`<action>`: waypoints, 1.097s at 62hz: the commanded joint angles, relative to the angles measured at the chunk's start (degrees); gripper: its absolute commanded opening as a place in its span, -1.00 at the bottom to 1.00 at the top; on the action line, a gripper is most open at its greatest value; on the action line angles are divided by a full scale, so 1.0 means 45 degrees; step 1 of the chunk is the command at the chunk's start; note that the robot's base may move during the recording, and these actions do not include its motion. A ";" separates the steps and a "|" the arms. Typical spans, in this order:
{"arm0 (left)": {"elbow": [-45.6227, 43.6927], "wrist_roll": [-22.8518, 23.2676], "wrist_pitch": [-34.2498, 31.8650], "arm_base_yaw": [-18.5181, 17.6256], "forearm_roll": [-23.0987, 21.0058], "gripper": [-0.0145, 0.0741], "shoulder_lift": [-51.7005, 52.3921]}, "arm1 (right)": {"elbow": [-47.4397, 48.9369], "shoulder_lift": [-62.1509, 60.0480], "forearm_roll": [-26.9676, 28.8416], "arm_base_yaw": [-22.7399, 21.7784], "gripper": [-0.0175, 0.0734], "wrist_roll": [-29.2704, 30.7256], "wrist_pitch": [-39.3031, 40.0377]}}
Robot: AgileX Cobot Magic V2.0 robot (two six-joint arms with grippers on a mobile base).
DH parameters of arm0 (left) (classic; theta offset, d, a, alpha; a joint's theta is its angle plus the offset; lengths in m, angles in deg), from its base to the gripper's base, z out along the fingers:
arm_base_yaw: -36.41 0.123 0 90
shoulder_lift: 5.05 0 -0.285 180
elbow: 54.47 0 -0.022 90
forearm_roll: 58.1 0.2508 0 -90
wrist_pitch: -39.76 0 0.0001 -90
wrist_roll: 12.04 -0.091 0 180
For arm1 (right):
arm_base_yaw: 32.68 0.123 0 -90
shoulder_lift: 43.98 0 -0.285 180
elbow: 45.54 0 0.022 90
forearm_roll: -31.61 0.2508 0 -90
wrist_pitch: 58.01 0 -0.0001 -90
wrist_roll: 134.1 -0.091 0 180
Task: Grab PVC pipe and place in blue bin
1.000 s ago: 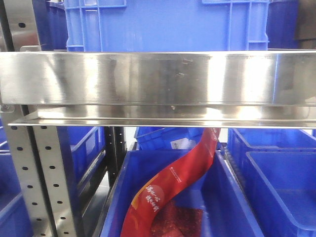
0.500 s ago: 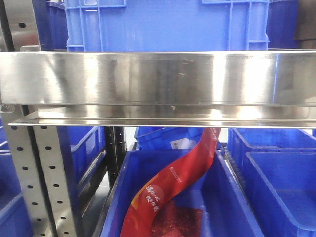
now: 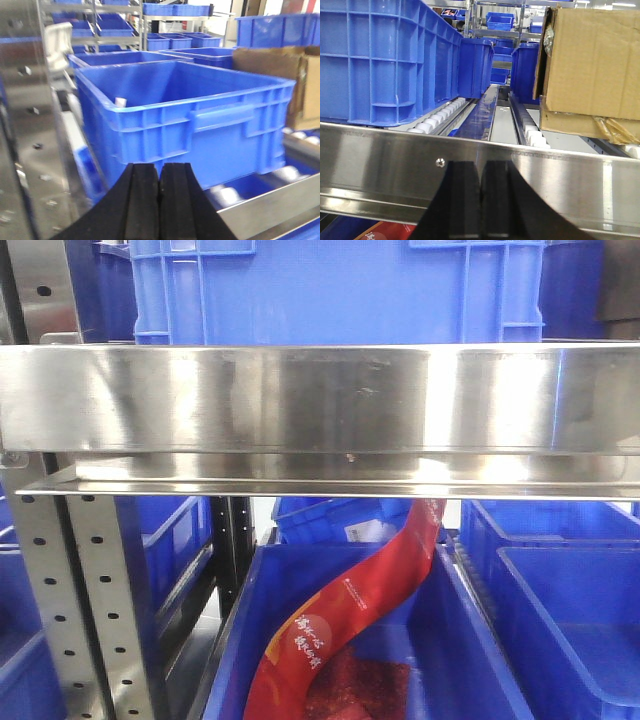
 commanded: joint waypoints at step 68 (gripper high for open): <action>0.8894 -0.0778 -0.2403 0.5289 -0.1514 -0.92 0.7408 | -0.0019 -0.0042 0.0007 -0.0068 -0.99 0.0018 0.0312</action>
